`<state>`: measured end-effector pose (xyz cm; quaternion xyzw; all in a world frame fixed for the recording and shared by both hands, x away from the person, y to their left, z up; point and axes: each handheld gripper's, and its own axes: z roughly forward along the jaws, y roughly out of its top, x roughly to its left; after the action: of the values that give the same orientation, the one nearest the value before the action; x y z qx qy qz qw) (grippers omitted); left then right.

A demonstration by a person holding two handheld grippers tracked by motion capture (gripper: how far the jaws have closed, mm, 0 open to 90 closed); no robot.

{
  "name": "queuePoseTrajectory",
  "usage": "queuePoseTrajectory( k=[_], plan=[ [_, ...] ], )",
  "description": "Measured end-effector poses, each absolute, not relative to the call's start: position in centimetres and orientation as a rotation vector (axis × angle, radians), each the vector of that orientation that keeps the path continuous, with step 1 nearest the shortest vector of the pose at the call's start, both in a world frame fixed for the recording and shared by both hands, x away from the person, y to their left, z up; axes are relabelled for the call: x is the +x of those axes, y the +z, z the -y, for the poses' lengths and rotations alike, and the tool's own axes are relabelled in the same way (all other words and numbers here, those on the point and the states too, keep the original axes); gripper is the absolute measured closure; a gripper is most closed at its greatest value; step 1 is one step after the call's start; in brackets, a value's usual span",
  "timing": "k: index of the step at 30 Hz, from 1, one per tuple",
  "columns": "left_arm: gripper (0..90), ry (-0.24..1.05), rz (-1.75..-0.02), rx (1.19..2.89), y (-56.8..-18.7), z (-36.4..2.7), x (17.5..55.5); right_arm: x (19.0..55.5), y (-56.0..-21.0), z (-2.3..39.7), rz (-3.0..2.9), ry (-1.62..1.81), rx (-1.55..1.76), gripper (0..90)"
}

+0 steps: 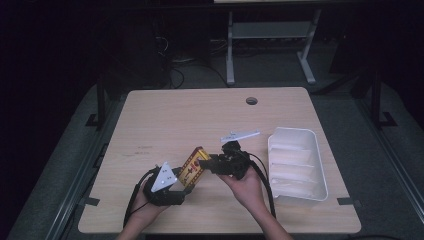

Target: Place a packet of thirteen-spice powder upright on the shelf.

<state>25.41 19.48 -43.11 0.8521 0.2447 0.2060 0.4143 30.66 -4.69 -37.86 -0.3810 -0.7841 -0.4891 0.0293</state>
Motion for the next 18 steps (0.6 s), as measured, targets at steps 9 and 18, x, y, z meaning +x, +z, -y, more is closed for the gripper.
queuePoseTrajectory(
  k=[9,18],
  plan=[
    [29.5,0.515,-0.602,2.13,-43.1,-19.4,25.5,30.7,-37.3,4.1,2.424,-1.477,-1.099,67.8],
    [25.2,0.463,-0.621,2.118,-43.1,-20.0,25.7,31.2,-36.2,4.4,2.525,-1.419,-1.022,68.4]
  ],
)
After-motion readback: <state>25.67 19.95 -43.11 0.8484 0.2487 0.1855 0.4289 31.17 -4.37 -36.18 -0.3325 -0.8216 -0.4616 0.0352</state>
